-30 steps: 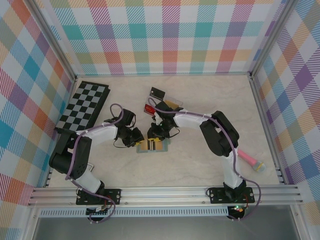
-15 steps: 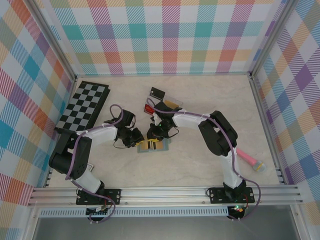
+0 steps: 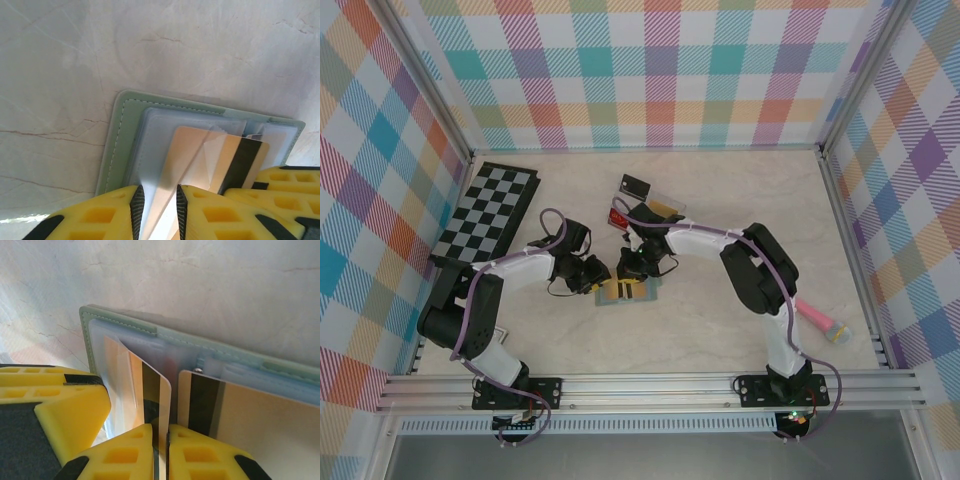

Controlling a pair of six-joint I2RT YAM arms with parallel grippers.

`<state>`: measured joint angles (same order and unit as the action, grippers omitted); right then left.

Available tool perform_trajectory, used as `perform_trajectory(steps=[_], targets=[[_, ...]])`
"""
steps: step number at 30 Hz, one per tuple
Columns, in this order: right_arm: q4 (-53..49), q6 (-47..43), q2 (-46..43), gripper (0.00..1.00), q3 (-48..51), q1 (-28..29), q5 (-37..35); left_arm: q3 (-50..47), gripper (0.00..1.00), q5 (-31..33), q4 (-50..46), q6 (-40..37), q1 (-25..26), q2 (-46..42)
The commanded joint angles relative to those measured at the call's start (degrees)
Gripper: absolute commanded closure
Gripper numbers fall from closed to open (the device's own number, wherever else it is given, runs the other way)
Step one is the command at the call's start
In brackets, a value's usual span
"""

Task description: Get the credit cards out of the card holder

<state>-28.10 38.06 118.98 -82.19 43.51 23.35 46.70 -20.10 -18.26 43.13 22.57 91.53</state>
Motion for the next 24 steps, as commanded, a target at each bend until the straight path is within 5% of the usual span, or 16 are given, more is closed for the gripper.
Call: perform_trajectory(steps=[1,14,18,24], targets=[[-3.75,-1.27,-2.1,0.88,2.16,-0.01,-3.49,-0.32,0.73,1.6,-4.22,-1.14,-0.52,0.46],[6.07,0.46,-14.77,1.0,11.01,-0.81,-5.72,4.73,0.73,0.36,-9.81,-4.46,-0.68,-2.84],[9.72,-0.39,-20.05,1.0,13.18,-1.68,-5.0,7.29,0.62,-0.54,-11.87,-5.35,-1.27,-5.39],[17.26,-0.21,-26.09,1.0,17.02,-5.76,4.5,9.32,0.32,-7.96,-9.26,-4.64,-2.82,-8.45]])
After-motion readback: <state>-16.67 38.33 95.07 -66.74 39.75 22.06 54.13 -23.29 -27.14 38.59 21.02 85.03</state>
